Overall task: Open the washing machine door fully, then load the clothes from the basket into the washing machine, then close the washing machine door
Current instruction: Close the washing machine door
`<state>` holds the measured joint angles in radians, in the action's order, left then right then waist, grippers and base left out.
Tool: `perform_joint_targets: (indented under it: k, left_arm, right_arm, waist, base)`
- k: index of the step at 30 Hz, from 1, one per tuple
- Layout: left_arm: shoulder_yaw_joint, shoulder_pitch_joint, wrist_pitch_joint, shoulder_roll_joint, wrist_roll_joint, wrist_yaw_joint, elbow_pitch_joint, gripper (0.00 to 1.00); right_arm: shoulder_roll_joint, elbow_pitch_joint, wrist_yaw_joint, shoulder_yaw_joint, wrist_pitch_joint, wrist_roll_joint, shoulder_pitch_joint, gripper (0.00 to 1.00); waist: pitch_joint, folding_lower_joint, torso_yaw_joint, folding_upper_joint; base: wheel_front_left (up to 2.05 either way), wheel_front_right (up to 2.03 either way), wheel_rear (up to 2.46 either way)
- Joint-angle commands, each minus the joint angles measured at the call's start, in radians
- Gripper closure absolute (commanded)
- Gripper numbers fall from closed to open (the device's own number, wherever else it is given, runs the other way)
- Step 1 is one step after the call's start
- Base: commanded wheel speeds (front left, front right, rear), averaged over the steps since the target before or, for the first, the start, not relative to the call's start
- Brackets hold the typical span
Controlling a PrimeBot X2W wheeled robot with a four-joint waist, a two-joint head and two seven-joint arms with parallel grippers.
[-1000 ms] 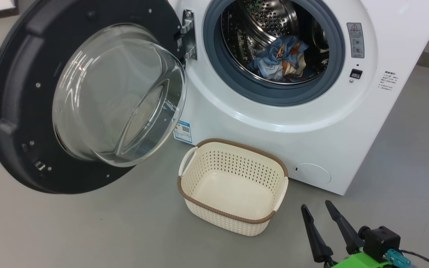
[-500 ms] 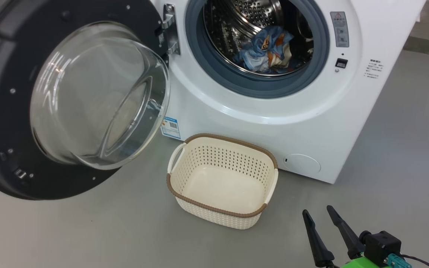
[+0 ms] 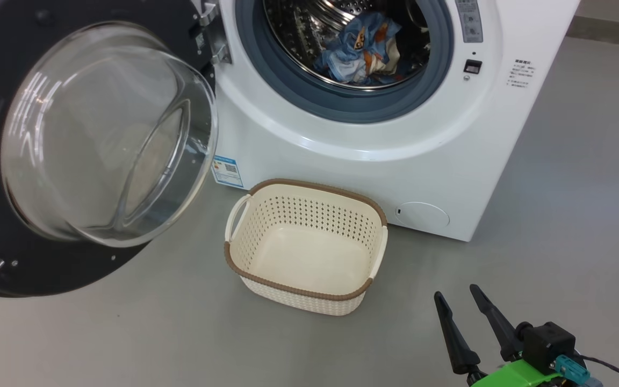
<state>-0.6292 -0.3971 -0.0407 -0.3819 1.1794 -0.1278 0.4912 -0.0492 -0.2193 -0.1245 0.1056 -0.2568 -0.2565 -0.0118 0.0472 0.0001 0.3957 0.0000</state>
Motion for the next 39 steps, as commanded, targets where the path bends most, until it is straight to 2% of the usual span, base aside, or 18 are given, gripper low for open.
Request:
perform_joint_targets:
  k: [1, 7, 14, 22, 39]
  left_arm:
    - [-0.037, -0.048, -0.034, -0.071, 0.043, -0.003, 0.002, 1.00]
    - [-0.096, -0.111, -0.164, -0.100, 0.193, 0.011, 0.118, 1.00]
    - [-0.148, -0.149, -0.214, -0.131, 0.267, 0.037, 0.195, 1.00]
    - [-0.151, -0.165, -0.242, -0.148, 0.283, 0.037, 0.234, 1.00]
    - [-0.139, -0.164, -0.284, -0.120, 0.307, 0.000, 0.228, 1.00]
  right_arm:
    - [-0.001, 0.023, -0.006, 0.023, -0.005, 0.014, -0.041, 0.00]
    - [-0.001, 0.018, -0.006, 0.020, -0.005, 0.029, -0.054, 0.00]
    - [-0.001, 0.017, -0.006, 0.022, -0.005, 0.044, -0.068, 0.00]
    - [-0.001, 0.020, -0.006, 0.019, -0.005, 0.060, -0.080, 0.00]
    - [-0.006, 0.023, -0.006, 0.026, -0.005, 0.072, -0.093, 0.00]
  waist:
    - [0.014, -0.0001, -0.015, 0.0000]
    - [0.036, -0.0001, -0.043, 0.0000]
    - [0.064, -0.0001, -0.080, 0.0000]
    - [0.095, -0.0001, -0.108, 0.0000]
    - [0.126, -0.0001, -0.139, 0.0000]
  base:
    - [0.00, 0.00, 0.00]
    - [0.00, 0.00, 0.00]
    - [0.00, 0.00, 0.00]
    - [0.00, 0.00, 0.00]
    - [0.00, 0.00, 0.00]
